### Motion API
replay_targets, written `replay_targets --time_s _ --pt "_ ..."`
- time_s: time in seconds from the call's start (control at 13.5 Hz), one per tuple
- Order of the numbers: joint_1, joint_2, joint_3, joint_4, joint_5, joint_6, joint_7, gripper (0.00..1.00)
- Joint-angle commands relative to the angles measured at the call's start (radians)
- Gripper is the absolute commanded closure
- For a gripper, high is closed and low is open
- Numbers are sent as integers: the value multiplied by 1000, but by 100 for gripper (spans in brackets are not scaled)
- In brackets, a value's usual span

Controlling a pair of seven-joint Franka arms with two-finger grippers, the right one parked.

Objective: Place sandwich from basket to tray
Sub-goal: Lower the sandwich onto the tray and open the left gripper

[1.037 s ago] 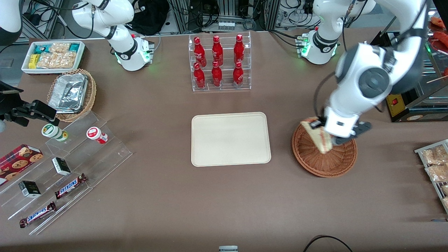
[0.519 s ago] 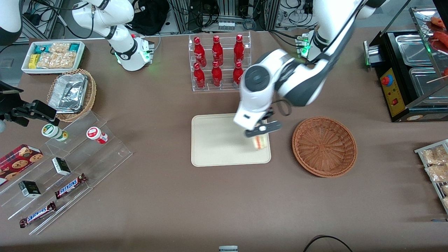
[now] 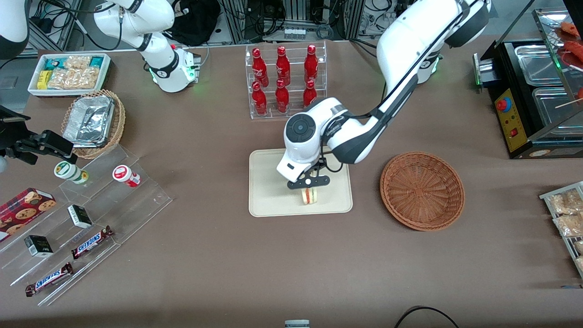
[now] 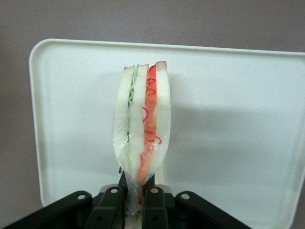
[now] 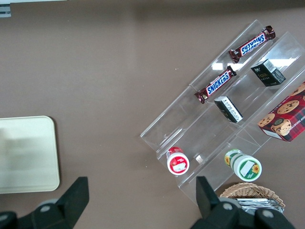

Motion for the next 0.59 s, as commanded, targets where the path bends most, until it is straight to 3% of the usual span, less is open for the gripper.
replay_targets --time_s 0.0,0.37,0.52 --pt "-39 42 6 40 47 2 -7 90" --pt "-61 54 4 36 45 21 -9 90" --pt "-73 80 6 36 47 73 -21 79"
